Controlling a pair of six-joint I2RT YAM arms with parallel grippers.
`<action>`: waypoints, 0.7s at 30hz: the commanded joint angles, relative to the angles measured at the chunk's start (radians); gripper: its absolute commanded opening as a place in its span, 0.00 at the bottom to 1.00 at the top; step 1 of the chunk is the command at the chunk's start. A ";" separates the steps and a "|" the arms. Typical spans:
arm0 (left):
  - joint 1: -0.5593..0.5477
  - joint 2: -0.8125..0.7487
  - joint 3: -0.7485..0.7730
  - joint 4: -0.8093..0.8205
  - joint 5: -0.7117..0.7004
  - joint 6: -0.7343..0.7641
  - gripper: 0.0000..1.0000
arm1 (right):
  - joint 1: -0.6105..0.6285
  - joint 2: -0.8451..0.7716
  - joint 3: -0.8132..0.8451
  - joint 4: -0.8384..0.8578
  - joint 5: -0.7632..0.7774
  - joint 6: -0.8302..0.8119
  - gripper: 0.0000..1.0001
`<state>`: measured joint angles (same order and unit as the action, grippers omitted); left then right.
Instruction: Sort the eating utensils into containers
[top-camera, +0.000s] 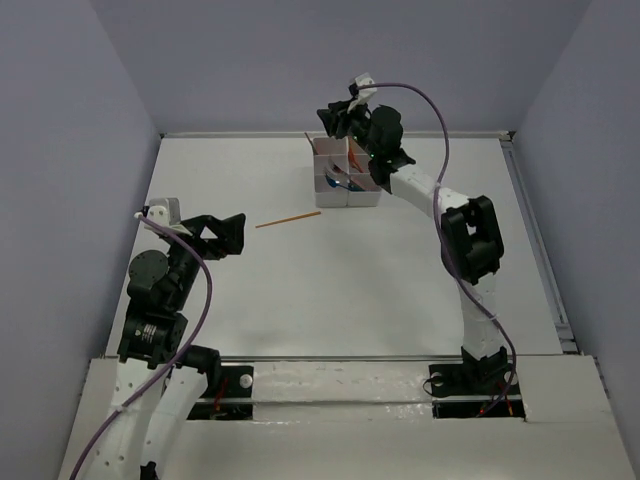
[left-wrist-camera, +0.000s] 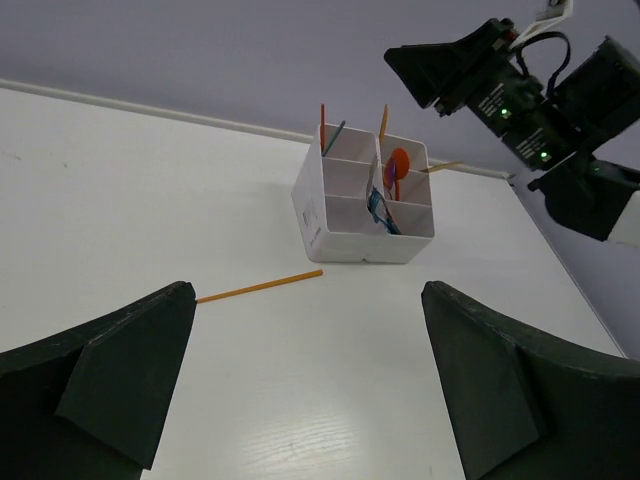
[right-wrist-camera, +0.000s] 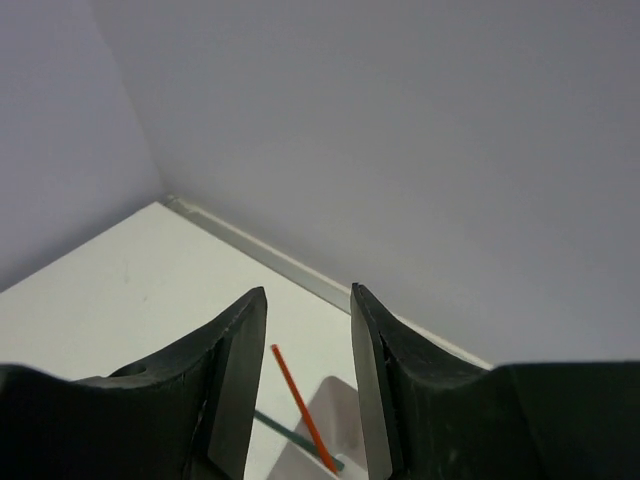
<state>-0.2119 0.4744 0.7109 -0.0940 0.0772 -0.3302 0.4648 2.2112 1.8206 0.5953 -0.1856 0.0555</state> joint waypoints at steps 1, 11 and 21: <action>0.006 -0.008 -0.001 0.048 -0.010 -0.001 0.99 | -0.002 -0.113 0.081 -0.303 -0.239 -0.043 0.43; 0.034 0.004 -0.002 0.046 -0.020 -0.004 0.99 | 0.113 -0.131 0.207 -0.799 -0.459 -0.216 0.37; 0.052 0.012 -0.004 0.051 -0.019 -0.007 0.99 | 0.239 0.030 0.338 -1.061 -0.365 -0.329 0.56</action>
<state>-0.1658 0.4805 0.7109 -0.0940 0.0589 -0.3309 0.6777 2.1654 2.0731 -0.3191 -0.5690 -0.2207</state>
